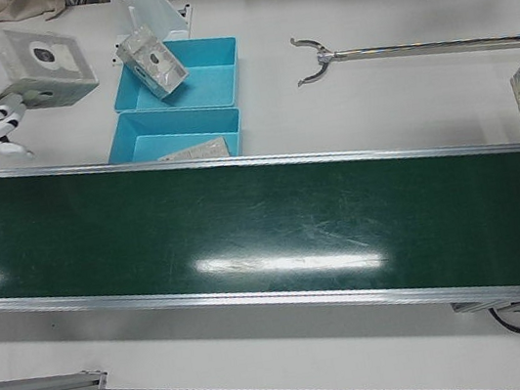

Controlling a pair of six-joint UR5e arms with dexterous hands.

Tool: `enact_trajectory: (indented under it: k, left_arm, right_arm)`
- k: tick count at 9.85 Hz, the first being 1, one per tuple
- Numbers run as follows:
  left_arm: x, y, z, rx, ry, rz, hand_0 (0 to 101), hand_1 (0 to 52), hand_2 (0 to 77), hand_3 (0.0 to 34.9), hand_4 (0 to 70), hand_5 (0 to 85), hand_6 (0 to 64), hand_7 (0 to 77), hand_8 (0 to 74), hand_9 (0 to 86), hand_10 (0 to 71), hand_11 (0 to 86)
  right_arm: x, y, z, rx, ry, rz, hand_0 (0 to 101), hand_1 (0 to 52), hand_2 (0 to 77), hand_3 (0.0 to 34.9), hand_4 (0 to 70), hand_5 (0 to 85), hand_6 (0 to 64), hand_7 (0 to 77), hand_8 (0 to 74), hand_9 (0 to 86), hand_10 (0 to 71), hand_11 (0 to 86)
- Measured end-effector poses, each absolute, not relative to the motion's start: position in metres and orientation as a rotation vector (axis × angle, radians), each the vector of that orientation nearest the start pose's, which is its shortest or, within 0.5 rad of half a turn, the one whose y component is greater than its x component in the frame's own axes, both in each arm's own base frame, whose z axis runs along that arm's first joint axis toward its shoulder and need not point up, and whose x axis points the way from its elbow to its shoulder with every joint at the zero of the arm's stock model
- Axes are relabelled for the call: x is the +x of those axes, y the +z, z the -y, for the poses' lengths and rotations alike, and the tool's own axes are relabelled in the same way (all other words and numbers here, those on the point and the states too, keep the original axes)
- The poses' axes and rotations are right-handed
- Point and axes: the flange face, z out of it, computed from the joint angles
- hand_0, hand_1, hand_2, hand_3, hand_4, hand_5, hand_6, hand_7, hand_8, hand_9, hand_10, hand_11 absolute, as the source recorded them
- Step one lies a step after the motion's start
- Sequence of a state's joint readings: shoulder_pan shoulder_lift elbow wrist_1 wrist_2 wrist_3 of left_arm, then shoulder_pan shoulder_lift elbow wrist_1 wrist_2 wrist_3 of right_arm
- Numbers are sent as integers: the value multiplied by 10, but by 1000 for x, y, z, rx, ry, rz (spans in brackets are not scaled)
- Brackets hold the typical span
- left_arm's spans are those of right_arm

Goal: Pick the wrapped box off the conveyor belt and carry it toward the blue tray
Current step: 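Carry the held box with the right hand over the blue tray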

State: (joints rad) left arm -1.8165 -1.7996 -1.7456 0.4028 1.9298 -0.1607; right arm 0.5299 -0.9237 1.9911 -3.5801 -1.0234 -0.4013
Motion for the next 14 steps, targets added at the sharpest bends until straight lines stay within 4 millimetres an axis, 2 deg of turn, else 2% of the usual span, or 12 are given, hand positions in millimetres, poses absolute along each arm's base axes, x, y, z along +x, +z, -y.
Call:
enact_trajectory:
  k: [1, 2, 3, 5, 7, 8, 9, 10, 11, 12, 14]
  left_arm:
    - [-229, 522, 510, -306, -2244, -2225, 0, 0, 5, 0, 0, 5, 0, 5, 5, 0, 0, 0]
    - [-229, 522, 510, -306, -2244, -2225, 0, 0, 5, 0, 0, 5, 0, 5, 5, 0, 0, 0]
    - [-229, 522, 510, -306, -2244, -2225, 0, 0, 5, 0, 0, 5, 0, 5, 5, 0, 0, 0]
    - [-229, 522, 510, -306, -2244, -2225, 0, 0, 5, 0, 0, 5, 0, 5, 5, 0, 0, 0]
    - [-229, 522, 510, -306, -2244, -2225, 0, 0, 5, 0, 0, 5, 0, 5, 0, 0, 0, 0]
    - [-229, 522, 510, -306, -2244, -2225, 0, 0, 11, 0, 0, 5, 0, 5, 5, 0, 5, 0]
    - [-229, 522, 510, -306, -2244, -2225, 0, 0, 11, 0, 0, 5, 0, 5, 5, 0, 0, 0]
    - [-229, 522, 510, -306, -2244, -2225, 0, 0, 11, 0, 0, 5, 0, 5, 5, 5, 0, 0]
    - [-229, 522, 510, -306, -2244, -2225, 0, 0, 11, 0, 0, 5, 0, 5, 5, 5, 0, 0]
    - [-229, 522, 510, -306, -2244, -2225, 0, 0, 11, 0, 0, 5, 0, 5, 0, 5, 0, 0]
    - [-229, 522, 510, -306, -2244, -2225, 0, 0, 5, 0, 0, 5, 0, 5, 0, 5, 0, 0]
  right_arm:
    - [-416, 187, 433, 519, -1651, -2906, 405, 16, 349, 23, 344, 442, 218, 518, 98, 202, 114, 175]
    - [-428, 189, 422, 508, -1662, -2938, 395, 16, 349, 74, 344, 431, 207, 491, 93, 191, 114, 175]
    - [-437, 191, 413, 500, -1674, -2965, 395, 22, 344, 74, 322, 442, 207, 475, 87, 191, 114, 175]
    - [-444, 194, 406, 478, -1683, -3000, 383, 33, 322, 80, 311, 453, 191, 447, 65, 180, 114, 164]
    - [-444, 191, 402, 438, -1675, -3034, 447, 33, 338, 146, 295, 480, 93, 305, 22, 87, 60, 120]
    - [-446, 191, 400, 430, -1674, -3044, 447, 33, 338, 146, 295, 480, 93, 305, 22, 87, 60, 120]
    - [-447, 191, 398, 429, -1673, -3050, 474, 33, 365, 216, 289, 507, 44, 245, 0, 49, 54, 93]
    - [-450, 191, 395, 436, -1673, -3055, 474, 33, 365, 216, 289, 507, 44, 245, 0, 49, 54, 93]
    - [-453, 191, 391, 447, -1671, -3058, 476, 33, 371, 287, 284, 518, 44, 251, 0, 60, 49, 93]
    - [-456, 190, 388, 460, -1669, -3061, 476, 33, 371, 299, 284, 518, 44, 245, 0, 33, 49, 93]
    - [-459, 188, 384, 474, -1664, -3062, 473, 33, 371, 300, 284, 513, 27, 224, 0, 27, 49, 60]
